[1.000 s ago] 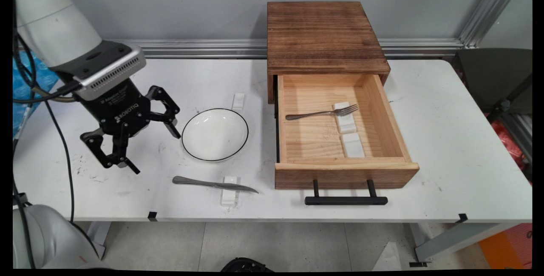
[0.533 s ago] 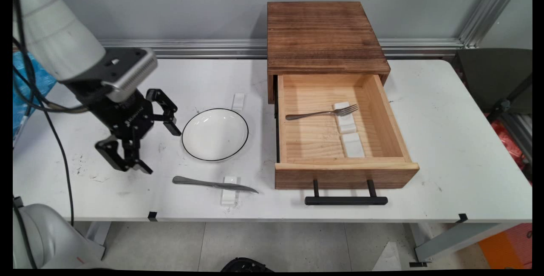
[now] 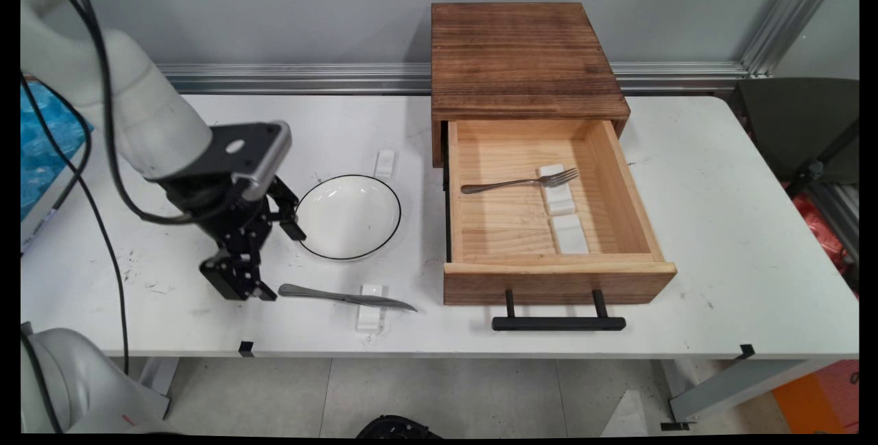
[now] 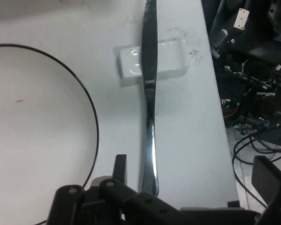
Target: Pick up the knife from the right of the white plate, then place the picked object into the drawer
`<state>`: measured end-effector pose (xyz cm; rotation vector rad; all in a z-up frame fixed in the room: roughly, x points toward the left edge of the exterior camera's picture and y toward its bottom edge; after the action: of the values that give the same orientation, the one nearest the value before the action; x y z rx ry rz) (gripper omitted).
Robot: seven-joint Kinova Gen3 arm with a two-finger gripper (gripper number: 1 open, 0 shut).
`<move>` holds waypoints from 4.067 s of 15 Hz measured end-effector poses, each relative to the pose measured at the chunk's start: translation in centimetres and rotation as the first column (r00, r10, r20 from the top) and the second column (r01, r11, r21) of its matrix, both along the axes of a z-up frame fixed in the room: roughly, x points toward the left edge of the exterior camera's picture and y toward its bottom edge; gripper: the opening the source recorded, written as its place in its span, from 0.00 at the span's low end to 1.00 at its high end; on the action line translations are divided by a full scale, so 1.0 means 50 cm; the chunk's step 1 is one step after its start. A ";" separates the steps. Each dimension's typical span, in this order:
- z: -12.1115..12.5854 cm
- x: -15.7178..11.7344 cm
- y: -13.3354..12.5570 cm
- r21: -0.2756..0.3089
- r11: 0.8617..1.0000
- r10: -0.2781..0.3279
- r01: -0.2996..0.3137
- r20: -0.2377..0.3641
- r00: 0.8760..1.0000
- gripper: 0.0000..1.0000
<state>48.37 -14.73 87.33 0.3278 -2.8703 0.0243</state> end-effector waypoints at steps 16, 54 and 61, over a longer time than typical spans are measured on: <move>-0.167 -0.045 -0.034 0.006 0.998 0.056 -0.056 0.012 0.998 1.00; -0.142 -0.036 -0.049 0.008 0.999 -0.044 0.044 -0.003 0.999 0.00; -0.032 -0.027 -0.029 0.006 0.999 -0.040 0.040 0.011 0.999 0.00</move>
<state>47.02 -16.21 85.71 0.2720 -2.8880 0.0110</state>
